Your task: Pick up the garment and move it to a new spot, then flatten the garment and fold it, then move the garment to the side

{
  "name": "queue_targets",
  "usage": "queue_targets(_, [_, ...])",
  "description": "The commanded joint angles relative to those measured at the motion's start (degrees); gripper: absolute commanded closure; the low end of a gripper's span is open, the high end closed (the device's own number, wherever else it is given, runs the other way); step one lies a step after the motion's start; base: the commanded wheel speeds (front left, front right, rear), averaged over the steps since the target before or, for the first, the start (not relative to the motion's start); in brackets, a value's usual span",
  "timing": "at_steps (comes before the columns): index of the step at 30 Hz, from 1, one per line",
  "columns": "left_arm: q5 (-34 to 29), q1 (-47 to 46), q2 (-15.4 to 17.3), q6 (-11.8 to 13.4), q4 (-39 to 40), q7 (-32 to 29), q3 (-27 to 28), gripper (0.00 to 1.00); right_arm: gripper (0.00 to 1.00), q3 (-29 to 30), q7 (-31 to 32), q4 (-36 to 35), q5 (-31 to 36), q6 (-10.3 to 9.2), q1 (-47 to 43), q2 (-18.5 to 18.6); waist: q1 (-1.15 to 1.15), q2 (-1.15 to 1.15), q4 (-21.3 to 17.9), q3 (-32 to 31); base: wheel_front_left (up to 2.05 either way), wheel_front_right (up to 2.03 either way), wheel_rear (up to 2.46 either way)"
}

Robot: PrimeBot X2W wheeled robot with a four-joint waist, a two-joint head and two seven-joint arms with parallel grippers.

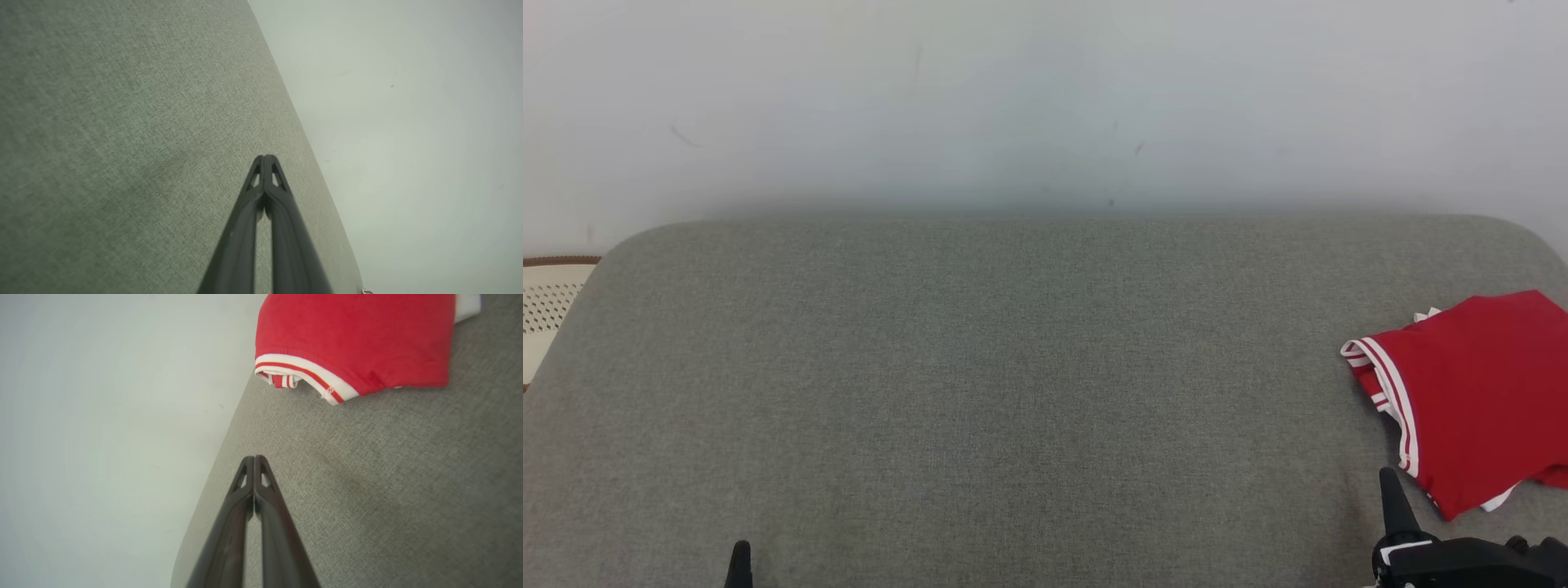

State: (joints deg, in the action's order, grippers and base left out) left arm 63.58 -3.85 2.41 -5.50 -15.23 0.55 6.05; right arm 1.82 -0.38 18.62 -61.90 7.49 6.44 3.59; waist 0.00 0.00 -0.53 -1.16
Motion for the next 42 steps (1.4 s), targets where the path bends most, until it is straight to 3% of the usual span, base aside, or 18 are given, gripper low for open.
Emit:
queue_targets(1, [1.84, -1.29, 0.47, -0.36, 0.45, -0.36, 0.22, 1.0, 1.0, 0.35, 0.5, -0.76, -1.88, 0.0, 0.96, -0.06, 0.0, 0.0, 0.02, 0.03, 0.0, 0.0, 0.0])
queue_targets(42, [22.34, -3.11, 0.61, -1.67, 0.28, -5.4, 0.62, 1.0, 1.0, 3.77, 5.69, -2.46, -23.37, 0.0, 1.41, -0.62, 0.0, 0.0, 0.38, 0.97, 0.0, 0.0, 0.0])
